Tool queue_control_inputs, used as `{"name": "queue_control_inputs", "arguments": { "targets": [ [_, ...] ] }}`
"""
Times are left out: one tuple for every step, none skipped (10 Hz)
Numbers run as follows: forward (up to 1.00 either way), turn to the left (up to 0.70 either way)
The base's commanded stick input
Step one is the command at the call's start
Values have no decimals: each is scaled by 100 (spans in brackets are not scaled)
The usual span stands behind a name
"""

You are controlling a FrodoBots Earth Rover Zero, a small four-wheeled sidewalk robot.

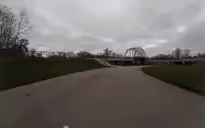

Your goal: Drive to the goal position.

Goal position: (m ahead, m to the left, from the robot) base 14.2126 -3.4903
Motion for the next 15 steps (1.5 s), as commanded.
{"name": "queue_control_inputs", "arguments": {
  "targets": [
    [100, 0],
    [100, 0],
    [100, 0],
    [100, 0],
    [100, 0],
    [100, 0],
    [100, 0],
    [100, 6],
    [100, 0],
    [100, 0],
    [100, 0],
    [100, -40],
    [100, -40],
    [100, -39],
    [100, -14]
  ]
}}
